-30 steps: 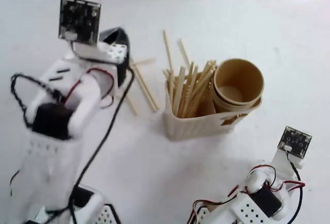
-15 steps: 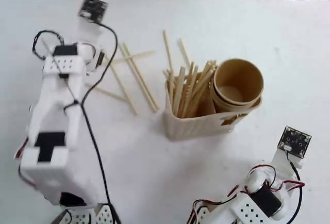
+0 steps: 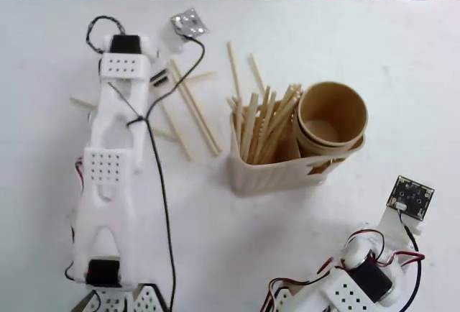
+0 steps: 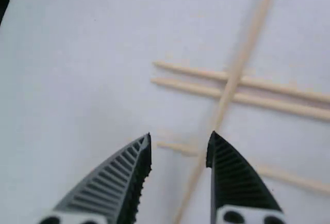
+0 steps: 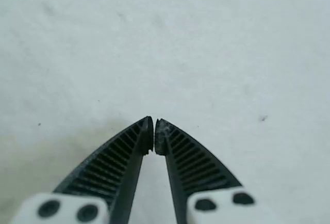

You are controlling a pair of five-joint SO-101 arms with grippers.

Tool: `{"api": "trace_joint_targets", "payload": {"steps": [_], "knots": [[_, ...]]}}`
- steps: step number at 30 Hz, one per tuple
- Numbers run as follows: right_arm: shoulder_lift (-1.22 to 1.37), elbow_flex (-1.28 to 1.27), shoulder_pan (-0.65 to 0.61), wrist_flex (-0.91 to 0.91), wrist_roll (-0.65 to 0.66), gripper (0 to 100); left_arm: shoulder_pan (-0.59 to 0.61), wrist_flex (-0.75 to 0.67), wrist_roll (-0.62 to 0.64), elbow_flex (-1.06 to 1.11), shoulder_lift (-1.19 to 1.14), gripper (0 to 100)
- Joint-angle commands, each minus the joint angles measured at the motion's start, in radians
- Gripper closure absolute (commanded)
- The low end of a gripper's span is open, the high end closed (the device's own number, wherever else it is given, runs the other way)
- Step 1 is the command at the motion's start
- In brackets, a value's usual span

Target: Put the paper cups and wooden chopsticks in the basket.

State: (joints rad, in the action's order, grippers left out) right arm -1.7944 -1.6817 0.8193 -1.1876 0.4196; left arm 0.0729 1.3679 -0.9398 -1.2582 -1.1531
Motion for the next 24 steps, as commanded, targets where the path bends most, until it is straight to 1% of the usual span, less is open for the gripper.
{"api": "trace_joint_targets", "payload": {"steps": [1, 6, 11, 13, 16, 17, 22, 24], "knots": [[-0.008, -0.009, 0.007, 0.01, -0.003, 97.9, -0.022, 0.028, -0.003, -0.232, -0.102, 82], [-0.008, -0.009, 0.007, 0.01, -0.003, 97.9, -0.028, 0.097, -0.005, -0.364, -0.213, 82], [-0.008, -0.009, 0.007, 0.01, -0.003, 97.9, -0.028, 0.101, -0.003, -0.371, -0.251, 83], [-0.008, -0.009, 0.007, 0.01, -0.003, 97.9, -0.028, 0.112, -0.002, -0.37, -0.252, 87], [-0.008, -0.009, 0.007, 0.01, -0.003, 97.9, -0.036, 0.143, -0.006, -0.37, -0.252, 97], [-0.008, -0.009, 0.007, 0.01, -0.003, 97.9, -0.041, 0.155, -0.006, -0.37, -0.252, 98], [-0.008, -0.009, 0.007, 0.01, -0.003, 97.9, -0.053, 0.229, -0.003, -0.382, -0.242, 98], [-0.008, -0.009, 0.007, 0.01, -0.003, 97.9, -0.056, 0.273, 0.0, -0.42, -0.24, 98]]}}
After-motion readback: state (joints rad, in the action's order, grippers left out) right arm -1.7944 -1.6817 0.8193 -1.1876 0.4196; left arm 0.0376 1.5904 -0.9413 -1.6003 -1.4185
